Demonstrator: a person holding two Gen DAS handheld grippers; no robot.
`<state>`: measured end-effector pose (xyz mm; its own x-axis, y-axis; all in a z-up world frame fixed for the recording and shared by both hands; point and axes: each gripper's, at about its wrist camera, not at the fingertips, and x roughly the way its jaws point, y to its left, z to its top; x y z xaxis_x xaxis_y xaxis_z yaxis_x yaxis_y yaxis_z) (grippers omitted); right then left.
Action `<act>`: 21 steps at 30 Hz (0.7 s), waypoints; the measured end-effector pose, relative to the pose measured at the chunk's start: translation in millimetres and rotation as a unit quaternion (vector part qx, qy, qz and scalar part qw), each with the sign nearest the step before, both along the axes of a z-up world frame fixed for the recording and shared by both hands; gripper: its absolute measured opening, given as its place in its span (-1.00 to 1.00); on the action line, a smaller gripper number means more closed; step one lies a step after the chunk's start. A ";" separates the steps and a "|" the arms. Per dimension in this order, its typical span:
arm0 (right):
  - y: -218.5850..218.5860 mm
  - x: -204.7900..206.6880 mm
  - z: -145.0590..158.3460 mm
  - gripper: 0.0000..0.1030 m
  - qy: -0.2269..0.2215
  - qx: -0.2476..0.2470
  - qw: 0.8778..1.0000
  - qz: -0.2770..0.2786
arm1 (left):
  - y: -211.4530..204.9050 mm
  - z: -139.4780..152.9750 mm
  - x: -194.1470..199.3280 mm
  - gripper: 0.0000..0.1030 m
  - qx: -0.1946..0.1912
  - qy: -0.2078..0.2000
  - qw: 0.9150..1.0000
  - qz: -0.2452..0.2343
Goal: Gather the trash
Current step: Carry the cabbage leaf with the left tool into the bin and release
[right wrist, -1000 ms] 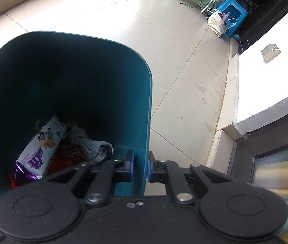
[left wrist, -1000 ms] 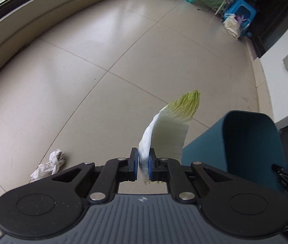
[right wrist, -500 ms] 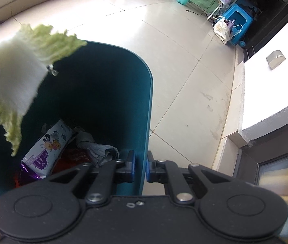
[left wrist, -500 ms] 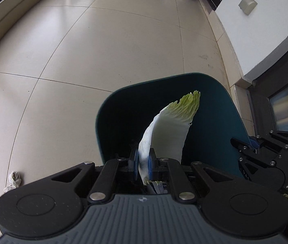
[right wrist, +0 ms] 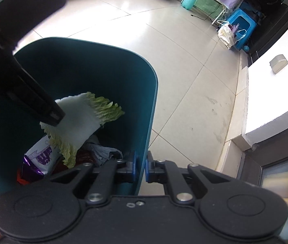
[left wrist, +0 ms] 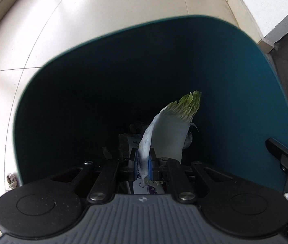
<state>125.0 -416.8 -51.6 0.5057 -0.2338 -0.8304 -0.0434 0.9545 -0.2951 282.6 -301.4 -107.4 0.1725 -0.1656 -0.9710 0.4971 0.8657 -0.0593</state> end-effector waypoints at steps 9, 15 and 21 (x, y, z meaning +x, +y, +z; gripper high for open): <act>-0.6 -1.5 -0.3 -0.86 -0.002 0.002 1.000 0.001 | -13.3 -45.9 10.8 -0.81 0.044 0.073 0.996 -0.002; -1.1 -1.5 -1.1 -0.86 0.000 0.005 1.000 0.000 | -4.5 -38.8 12.1 -0.67 0.019 0.077 0.997 -0.003; -1.6 -1.0 -3.1 -0.86 0.005 0.007 1.000 -0.004 | -2.7 -16.8 -0.6 -0.11 -0.001 0.041 0.999 -0.021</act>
